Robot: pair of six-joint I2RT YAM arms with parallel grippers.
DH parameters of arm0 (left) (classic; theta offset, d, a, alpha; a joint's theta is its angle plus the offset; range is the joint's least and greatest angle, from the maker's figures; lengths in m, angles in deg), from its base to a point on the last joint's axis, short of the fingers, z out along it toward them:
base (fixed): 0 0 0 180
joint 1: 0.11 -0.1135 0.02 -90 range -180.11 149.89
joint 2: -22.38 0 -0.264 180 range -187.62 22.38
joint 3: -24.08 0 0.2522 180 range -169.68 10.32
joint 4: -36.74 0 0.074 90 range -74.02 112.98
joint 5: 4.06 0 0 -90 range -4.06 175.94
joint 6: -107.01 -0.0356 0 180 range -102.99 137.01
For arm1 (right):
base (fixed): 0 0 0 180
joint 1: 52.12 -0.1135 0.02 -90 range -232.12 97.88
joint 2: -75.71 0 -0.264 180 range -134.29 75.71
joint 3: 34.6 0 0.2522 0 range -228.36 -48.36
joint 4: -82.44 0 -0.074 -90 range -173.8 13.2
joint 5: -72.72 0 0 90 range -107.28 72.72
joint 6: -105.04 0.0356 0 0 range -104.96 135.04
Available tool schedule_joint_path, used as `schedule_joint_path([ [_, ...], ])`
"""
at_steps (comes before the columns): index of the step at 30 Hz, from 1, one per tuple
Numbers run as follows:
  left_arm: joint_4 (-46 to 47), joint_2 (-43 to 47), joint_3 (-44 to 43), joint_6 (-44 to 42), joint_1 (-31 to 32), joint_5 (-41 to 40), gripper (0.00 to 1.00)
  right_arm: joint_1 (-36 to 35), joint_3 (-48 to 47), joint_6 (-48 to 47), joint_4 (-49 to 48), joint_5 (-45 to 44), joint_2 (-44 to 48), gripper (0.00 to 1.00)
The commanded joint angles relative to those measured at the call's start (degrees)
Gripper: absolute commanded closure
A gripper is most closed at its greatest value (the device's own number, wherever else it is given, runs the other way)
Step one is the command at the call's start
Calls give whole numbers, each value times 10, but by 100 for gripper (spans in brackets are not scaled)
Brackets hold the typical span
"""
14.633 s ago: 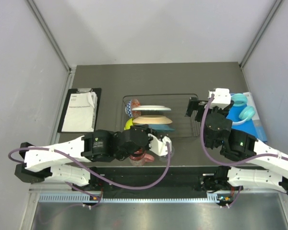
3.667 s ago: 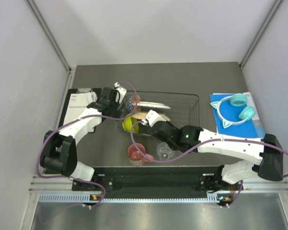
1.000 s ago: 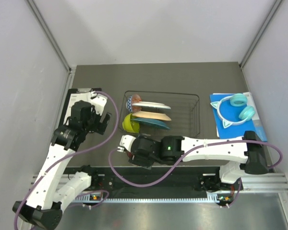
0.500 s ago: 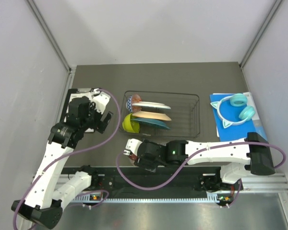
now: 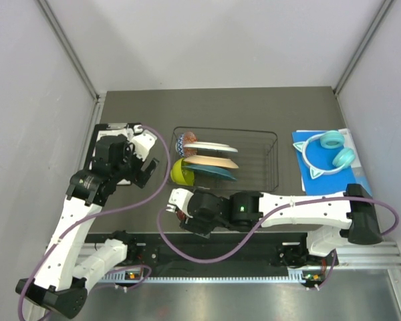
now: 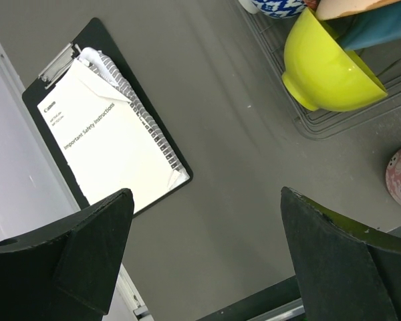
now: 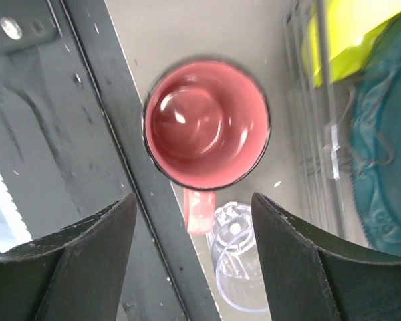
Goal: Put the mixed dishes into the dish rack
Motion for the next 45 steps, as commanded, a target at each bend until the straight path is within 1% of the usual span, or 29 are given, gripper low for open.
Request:
schedule_joint_path([
  [1, -9, 14, 4, -15, -2, 16, 5, 6, -42, 1, -15, 13, 24, 31],
  [3, -12, 13, 3, -14, -2, 10, 5, 11, -42, -4, -27, 25, 15, 33],
  [4, -13, 14, -1, -14, -2, 11, 5, 11, -43, -8, -31, 28, 8, 36],
  [8, -32, 15, -19, -10, -2, 29, 6, 14, -59, -7, -12, -7, -45, 40],
  [10, -68, 12, -50, -11, -2, 85, 6, 19, -46, -8, -13, -19, -46, 41],
  [11, -83, 12, -59, -26, -2, 115, 7, 23, -42, -8, -14, -27, -41, 42],
  [12, -108, 15, -74, -35, -2, 180, 7, 25, -38, -3, -17, -35, -33, 43],
  [15, -148, -1, -94, -54, -1, 245, 6, 25, -16, 15, -55, -71, 42, 42],
  [16, -156, -10, -97, -62, -1, 257, 6, 26, -3, 22, -69, -87, 68, 38],
  [17, -161, -24, -98, -77, -1, 264, 6, 26, 5, 29, -82, -118, 124, 35],
  [19, -177, -32, -89, -90, -1, 290, 7, 26, 23, 51, -121, -143, 180, 31],
  [20, -180, -34, -83, -94, 0, 297, 7, 26, 25, 59, -129, -172, 228, 30],
  [22, -203, -40, -68, -106, 3, 321, 8, 25, 25, 84, -136, -206, 285, 30],
  [24, -222, -52, -49, -121, 10, 336, 10, 26, 26, 103, -141, -224, 315, 30],
  [25, -231, -57, -42, -126, 19, 341, 12, 26, 28, 107, -142, -238, 337, 30],
  [26, -244, -69, -37, -142, 25, 345, 14, 25, 28, 107, -142, -244, 344, 30],
  [28, -246, -77, -19, -146, 41, 343, 16, 25, 26, 110, -132, -266, 353, 30],
  [32, -247, -121, -23, -138, 84, 339, 20, 25, 13, 113, -112, -276, 340, 30],
  [35, -245, -144, -22, -131, 118, 333, 20, 25, 9, 112, -101, -279, 325, 30],
  [40, -183, -164, -3, -93, 167, 288, 19, 26, 19, 115, -107, -290, 328, 30],
  [45, -150, -182, -3, -76, 184, 272, 20, 25, 31, 122, -104, -299, 349, 30],
])
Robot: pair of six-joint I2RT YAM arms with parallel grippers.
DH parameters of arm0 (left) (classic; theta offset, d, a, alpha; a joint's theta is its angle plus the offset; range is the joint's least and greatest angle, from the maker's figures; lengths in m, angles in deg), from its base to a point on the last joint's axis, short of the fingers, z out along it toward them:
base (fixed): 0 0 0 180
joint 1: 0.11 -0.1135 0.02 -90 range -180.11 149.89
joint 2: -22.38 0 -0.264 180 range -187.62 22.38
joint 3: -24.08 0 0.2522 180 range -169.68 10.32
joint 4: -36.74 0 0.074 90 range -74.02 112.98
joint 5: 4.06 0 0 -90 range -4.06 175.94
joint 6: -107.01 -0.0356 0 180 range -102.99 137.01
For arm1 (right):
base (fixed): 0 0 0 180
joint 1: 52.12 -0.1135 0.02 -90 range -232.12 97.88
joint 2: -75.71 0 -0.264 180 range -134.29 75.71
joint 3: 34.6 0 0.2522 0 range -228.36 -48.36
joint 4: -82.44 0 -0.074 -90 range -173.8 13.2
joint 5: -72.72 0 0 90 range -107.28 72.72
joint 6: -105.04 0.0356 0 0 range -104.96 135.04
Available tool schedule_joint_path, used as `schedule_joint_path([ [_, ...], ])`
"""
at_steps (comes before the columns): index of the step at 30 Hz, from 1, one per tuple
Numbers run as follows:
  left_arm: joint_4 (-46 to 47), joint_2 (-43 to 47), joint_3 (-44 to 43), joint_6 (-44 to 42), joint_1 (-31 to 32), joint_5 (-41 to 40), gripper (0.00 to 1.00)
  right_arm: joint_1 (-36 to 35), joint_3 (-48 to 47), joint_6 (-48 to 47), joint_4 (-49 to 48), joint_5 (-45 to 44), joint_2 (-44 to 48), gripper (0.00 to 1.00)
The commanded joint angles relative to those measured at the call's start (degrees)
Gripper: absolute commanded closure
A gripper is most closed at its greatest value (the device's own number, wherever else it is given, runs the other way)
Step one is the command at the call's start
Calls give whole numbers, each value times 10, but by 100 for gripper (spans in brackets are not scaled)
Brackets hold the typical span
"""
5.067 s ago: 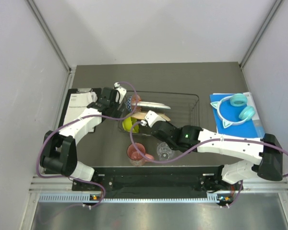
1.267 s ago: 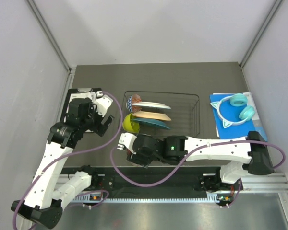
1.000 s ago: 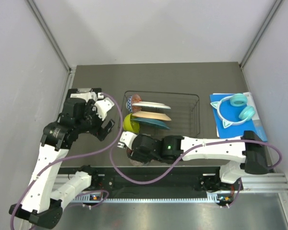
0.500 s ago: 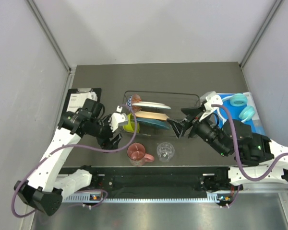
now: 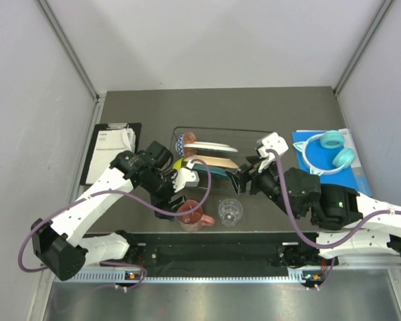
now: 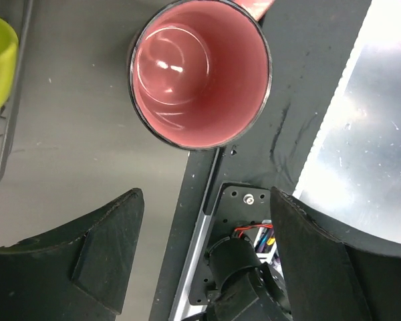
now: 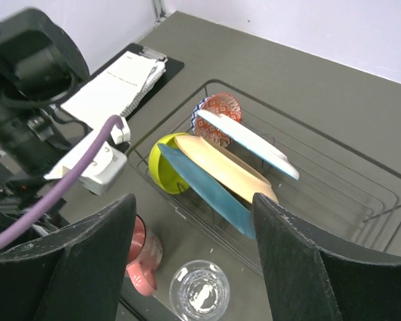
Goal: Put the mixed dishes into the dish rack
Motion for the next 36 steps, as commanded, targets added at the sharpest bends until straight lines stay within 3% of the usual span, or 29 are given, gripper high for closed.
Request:
schedule_joint_path([
  [1, 71, -17, -4, 36, 12, -9, 20, 4, 6, 12, -7, -29, 33, 30],
  [10, 127, -58, 0, 95, 24, -27, 22, 4, 13, 39, 21, -45, 61, 32],
  [22, 191, -99, 26, 185, 97, -179, 27, 4, 11, 52, 31, -58, 75, 34],
  [26, 203, -112, 32, 198, 104, -176, 29, 4, 2, 54, 39, -61, 75, 35],
  [32, 217, -117, 38, 210, 116, -174, 43, 4, -2, 58, 52, -65, 76, 36],
  [36, 218, -111, 39, 212, 121, -175, 63, 4, -4, 57, 54, -66, 75, 37],
])
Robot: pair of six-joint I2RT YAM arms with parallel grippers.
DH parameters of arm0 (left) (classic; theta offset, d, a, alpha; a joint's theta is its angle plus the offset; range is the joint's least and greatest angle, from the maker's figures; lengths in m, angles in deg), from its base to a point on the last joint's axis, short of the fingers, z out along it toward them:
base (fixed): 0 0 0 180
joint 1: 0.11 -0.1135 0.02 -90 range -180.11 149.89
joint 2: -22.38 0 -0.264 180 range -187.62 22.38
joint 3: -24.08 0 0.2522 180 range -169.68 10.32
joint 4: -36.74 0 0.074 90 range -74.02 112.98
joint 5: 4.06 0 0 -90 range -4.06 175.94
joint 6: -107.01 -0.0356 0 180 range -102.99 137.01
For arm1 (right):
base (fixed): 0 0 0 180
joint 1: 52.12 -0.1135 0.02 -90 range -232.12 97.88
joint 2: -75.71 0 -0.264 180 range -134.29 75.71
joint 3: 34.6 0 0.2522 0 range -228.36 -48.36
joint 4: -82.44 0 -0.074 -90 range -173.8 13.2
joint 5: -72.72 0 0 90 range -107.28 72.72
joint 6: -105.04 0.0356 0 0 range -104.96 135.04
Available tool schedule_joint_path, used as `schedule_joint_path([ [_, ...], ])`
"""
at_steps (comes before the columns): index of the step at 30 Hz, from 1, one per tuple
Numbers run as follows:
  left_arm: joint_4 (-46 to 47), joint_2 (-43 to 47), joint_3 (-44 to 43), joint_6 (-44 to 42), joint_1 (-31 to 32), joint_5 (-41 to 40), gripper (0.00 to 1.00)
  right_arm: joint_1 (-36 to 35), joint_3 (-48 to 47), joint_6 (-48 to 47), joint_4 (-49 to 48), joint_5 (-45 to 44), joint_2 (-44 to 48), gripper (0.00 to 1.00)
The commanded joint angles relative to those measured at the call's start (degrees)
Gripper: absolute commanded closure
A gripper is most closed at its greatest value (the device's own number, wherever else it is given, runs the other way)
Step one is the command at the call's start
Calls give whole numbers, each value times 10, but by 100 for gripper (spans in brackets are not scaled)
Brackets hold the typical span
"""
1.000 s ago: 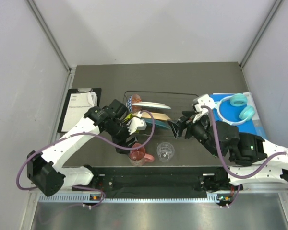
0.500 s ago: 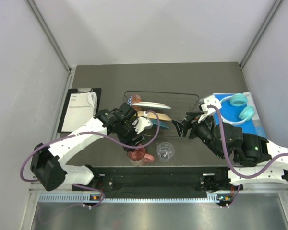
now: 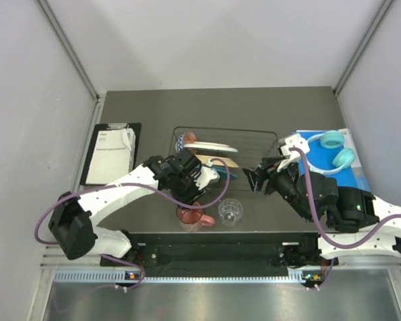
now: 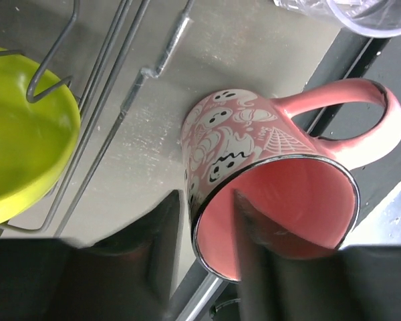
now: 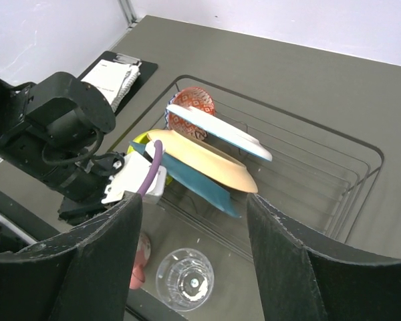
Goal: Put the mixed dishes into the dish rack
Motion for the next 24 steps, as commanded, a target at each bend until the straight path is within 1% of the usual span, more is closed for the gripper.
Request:
schedule_joint_path([
  [1, 18, 2, 7, 19, 3, -16, 69, 3, -21, 6, -1, -11, 4, 38],
  [2, 17, 4, 6, 20, 4, -20, 84, 3, -20, 5, -1, -10, 5, 38],
  [4, 12, 11, 4, 21, 5, -24, 99, 3, -20, 3, -1, -12, 3, 39],
  [5, 11, 14, 2, 21, 5, -34, 100, 3, -18, 3, -1, -12, 3, 39],
  [10, -45, 38, -33, 1, 5, -61, 100, 4, -13, -1, -2, -11, 0, 39],
  [15, -85, 96, -81, -28, 5, -76, 100, 3, -17, -5, -4, -8, -13, 40],
  [18, -123, 120, -129, -38, 4, -80, 100, 3, -23, -8, -7, -1, -19, 40],
  [23, -164, 151, -159, -53, 5, -71, 100, 3, -39, -14, -11, 6, -35, 38],
  [24, -170, 157, -178, -54, 5, -72, 100, 4, -42, -14, -11, 11, -37, 37],
])
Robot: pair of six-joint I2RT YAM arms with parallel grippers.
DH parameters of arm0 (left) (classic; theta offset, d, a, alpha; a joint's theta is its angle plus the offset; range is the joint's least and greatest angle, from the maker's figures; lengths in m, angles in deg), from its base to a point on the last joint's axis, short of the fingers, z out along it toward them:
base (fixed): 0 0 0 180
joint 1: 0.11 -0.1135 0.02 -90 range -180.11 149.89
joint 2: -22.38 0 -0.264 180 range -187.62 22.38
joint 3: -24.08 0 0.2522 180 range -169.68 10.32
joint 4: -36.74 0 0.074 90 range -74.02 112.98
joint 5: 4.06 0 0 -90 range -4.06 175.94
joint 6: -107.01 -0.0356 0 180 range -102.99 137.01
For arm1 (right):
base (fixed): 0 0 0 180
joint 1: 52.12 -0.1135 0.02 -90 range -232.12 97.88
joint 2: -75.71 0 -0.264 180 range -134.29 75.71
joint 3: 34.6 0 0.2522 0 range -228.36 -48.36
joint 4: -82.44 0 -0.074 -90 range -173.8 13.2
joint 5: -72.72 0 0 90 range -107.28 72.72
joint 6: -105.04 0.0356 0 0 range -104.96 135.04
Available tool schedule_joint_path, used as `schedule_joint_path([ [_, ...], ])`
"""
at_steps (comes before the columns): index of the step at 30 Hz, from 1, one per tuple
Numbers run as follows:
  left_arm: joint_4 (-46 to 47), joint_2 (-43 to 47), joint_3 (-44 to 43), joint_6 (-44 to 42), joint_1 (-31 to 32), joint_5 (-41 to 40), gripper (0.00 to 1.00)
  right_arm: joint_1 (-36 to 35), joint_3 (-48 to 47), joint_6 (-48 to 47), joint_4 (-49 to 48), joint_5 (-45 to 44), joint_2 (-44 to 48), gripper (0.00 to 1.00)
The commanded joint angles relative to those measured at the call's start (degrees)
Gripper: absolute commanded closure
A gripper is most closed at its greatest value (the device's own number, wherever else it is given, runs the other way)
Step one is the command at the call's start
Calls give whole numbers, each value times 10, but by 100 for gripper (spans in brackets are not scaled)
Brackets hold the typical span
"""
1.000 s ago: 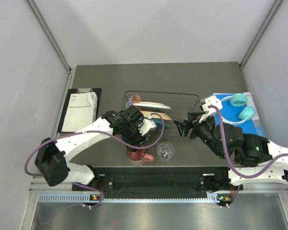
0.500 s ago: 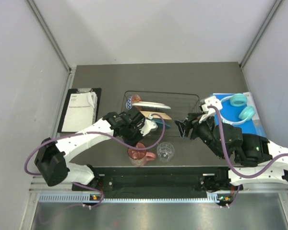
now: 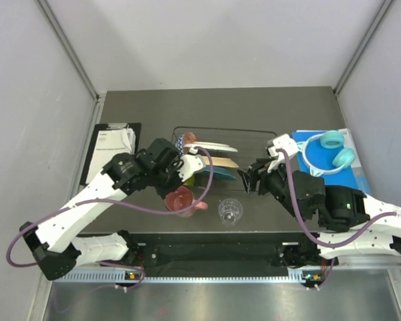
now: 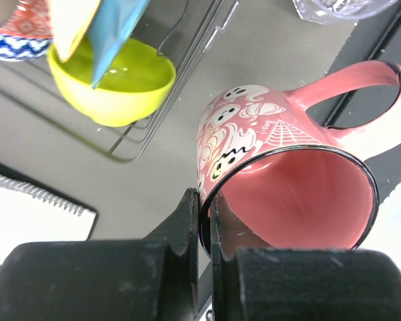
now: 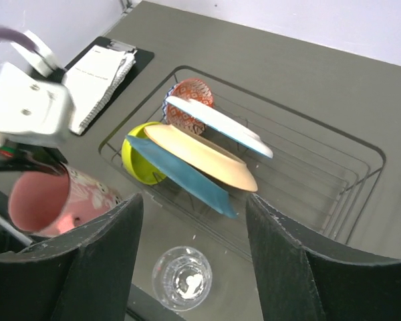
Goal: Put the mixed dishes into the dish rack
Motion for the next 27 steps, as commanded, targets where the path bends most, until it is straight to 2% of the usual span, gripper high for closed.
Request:
schedule_joint_path([
  [1, -47, 34, -64, -19, 0, 9, 100, 4, -42, -6, -16, 15, -9, 36],
  [4, -50, 42, -124, -23, 0, -33, 100, 3, -60, 10, -18, 38, -13, 31],
  [7, -31, 50, -187, -32, 0, -108, 100, 7, -84, 44, -24, 70, -14, 19],
  [8, -12, 64, -199, -50, -1, -130, 100, 15, -95, 53, -36, 86, -14, 12],
  [9, 14, 72, -213, -68, -1, -190, 100, 20, -99, 64, -43, 124, -15, 9],
  [11, 117, 94, -216, -131, -1, -243, 100, 41, -107, 74, -54, 161, -25, 7],
  [12, 149, 99, -214, -157, 0, -262, 100, 52, -107, 82, -67, 207, -30, 6],
  [13, 221, 103, -211, -183, -1, -289, 100, 65, -110, 88, -75, 236, -37, 5],
  [14, 251, 110, -207, -230, 0, -297, 100, 100, -111, 96, -81, 270, -55, 4],
  [16, 318, 118, -188, -278, 0, -302, 100, 145, -111, 129, -122, 402, -73, 3],
  [17, 387, 127, -179, -325, -1, -301, 100, 197, -104, 143, -145, 456, -87, 2],
  [18, 415, 131, -162, -346, -1, -295, 100, 221, -97, 178, -177, 569, -94, 1],
  [20, 489, 142, -143, -400, 0, -274, 100, 291, -82, 221, -283, 676, -123, 0],
  [21, 502, 148, -128, -413, -1, -264, 100, 312, -77, 279, -326, 782, -136, 0],
  [22, 513, 152, -119, -427, -1, -254, 100, 333, -69, 317, -428, 837, -152, 0],
  [23, 538, 164, -107, -456, -1, -238, 100, 362, -64, 360, -489, 886, -183, 0],
  [24, 550, 170, -83, -468, 0, -230, 100, 369, -60, 446, -545, 958, -197, 0],
  [25, 553, 177, -74, -481, 0, -220, 100, 375, -61, 475, -598, 982, -210, 0],
  [26, 556, 190, -64, -504, -1, -204, 100, 382, -67, 494, -638, 999, -232, 0],
  [27, 567, 197, -44, -514, 0, -194, 100, 386, -75, 506, -637, 1031, -242, 0],
])
